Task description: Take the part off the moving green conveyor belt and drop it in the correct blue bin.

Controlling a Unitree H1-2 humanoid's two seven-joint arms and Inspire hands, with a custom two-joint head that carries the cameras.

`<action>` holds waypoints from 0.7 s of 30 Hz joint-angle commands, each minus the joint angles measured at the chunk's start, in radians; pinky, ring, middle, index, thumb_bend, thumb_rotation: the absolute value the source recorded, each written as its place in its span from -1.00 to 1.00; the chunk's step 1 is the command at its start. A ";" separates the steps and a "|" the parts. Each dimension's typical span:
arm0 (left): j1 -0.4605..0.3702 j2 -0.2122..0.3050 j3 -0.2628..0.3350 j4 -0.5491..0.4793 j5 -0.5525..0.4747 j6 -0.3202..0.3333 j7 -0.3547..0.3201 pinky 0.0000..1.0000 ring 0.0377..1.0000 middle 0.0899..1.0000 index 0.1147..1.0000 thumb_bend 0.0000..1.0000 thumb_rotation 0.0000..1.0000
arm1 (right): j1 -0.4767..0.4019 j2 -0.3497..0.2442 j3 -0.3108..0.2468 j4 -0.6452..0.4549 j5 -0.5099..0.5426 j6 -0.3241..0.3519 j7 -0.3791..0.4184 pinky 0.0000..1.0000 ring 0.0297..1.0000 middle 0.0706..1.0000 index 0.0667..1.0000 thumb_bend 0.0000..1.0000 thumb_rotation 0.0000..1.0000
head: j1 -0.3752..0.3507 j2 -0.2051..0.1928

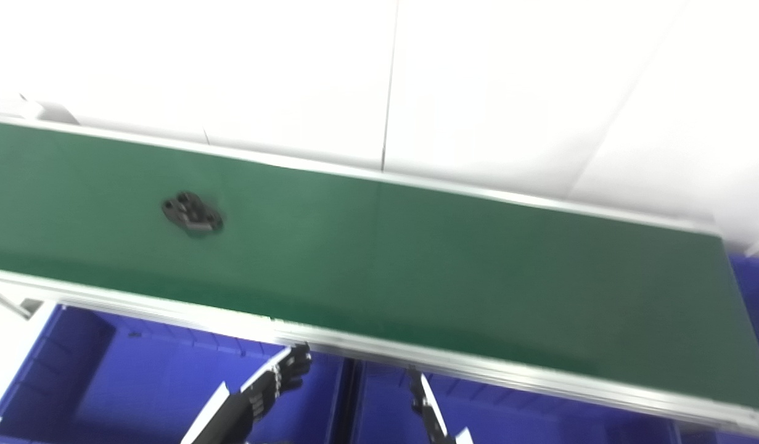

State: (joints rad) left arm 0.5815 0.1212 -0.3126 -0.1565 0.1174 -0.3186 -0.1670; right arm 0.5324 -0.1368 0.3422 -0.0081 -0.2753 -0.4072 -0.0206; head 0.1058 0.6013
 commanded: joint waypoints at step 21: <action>-0.047 -0.003 -0.013 0.030 0.006 -0.001 -0.011 0.63 0.78 0.79 0.79 0.64 0.27 | -0.038 -0.028 0.032 0.030 0.039 -0.062 -0.057 0.79 0.92 0.98 0.97 0.70 1.00 | 0.013 -0.054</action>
State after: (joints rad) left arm 0.5361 0.1200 -0.3199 -0.1150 0.1275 -0.2860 -0.1773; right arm 0.4991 -0.1621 0.3694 0.0348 -0.2445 -0.4088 -0.0584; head 0.1182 0.5461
